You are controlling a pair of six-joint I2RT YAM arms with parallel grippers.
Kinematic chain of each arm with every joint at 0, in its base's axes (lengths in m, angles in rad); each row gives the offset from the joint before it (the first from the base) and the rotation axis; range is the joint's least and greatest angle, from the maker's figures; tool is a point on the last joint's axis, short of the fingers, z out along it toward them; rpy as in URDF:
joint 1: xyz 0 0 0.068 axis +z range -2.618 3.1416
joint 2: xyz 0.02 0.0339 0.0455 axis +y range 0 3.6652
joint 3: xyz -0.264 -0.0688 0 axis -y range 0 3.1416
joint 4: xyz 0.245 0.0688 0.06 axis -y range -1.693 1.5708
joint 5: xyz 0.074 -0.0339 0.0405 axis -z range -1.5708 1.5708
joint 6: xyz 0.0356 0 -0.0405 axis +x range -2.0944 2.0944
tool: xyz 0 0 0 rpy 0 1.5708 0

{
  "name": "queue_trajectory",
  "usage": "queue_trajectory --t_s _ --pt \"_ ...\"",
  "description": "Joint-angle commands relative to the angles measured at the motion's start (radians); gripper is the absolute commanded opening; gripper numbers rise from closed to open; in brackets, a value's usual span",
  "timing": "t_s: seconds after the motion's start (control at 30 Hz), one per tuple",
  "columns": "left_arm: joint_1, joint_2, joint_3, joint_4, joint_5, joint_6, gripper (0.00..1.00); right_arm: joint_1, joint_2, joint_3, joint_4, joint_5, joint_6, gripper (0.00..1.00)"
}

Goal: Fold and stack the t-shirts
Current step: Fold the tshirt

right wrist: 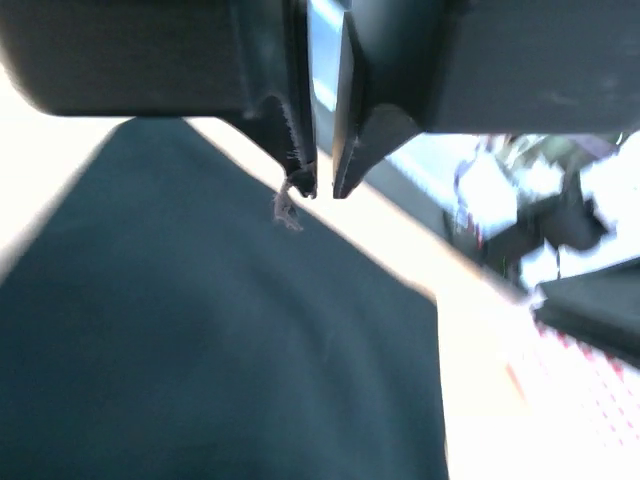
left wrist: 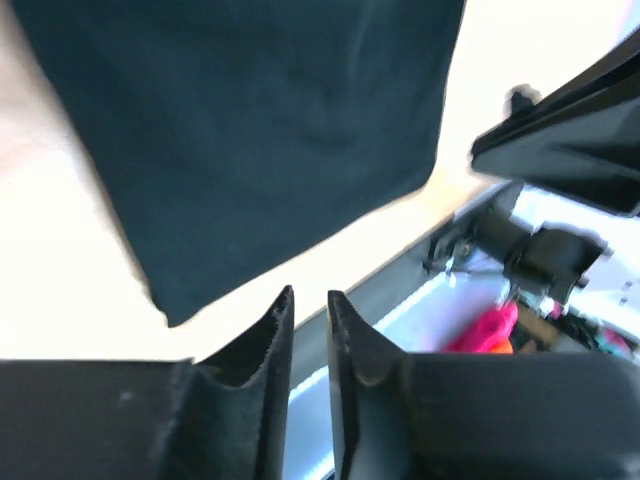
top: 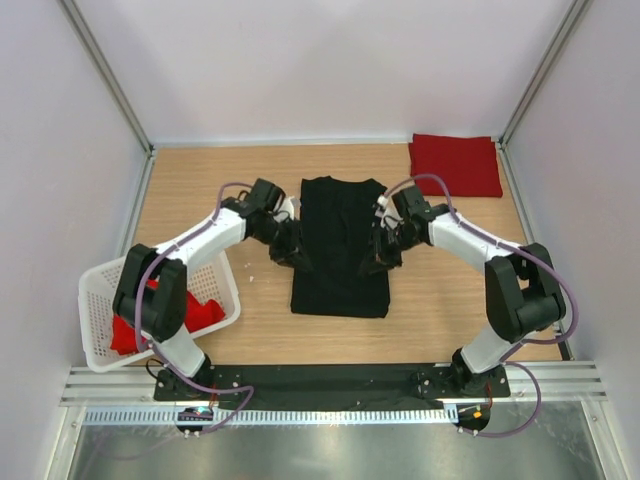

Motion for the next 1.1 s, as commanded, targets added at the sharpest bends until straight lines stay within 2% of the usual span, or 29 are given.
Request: queue_trajectory --t_s 0.0,0.1,0.3,0.53,0.67,0.8,0.9,1.07 --pt "-0.028 0.013 -0.146 0.086 0.072 -0.06 0.18 0.019 -0.015 -0.182 0.123 -0.188 0.044 0.12" --pt "-0.029 0.002 -0.223 0.121 0.083 -0.065 0.15 0.019 -0.02 -0.273 0.157 -0.203 0.049 0.06" --pt "-0.029 0.044 -0.317 0.135 0.034 -0.034 0.13 -0.004 0.015 -0.414 0.173 -0.096 0.041 0.03" --pt "-0.028 0.151 -0.406 0.169 -0.072 0.03 0.09 -0.056 0.049 -0.528 0.21 -0.004 0.061 0.03" --pt "-0.028 0.121 -0.436 0.158 -0.058 0.018 0.08 -0.058 -0.009 -0.542 0.179 0.015 0.065 0.04" --pt "-0.028 0.009 -0.401 0.051 -0.052 -0.019 0.09 -0.058 -0.138 -0.469 0.044 0.061 0.053 0.06" --pt "-0.028 -0.071 -0.314 -0.021 -0.049 -0.024 0.15 -0.059 -0.21 -0.38 -0.02 0.085 0.044 0.07" --pt "-0.028 -0.062 -0.167 -0.021 -0.03 -0.031 0.27 -0.059 -0.158 -0.309 0.051 0.01 0.084 0.14"
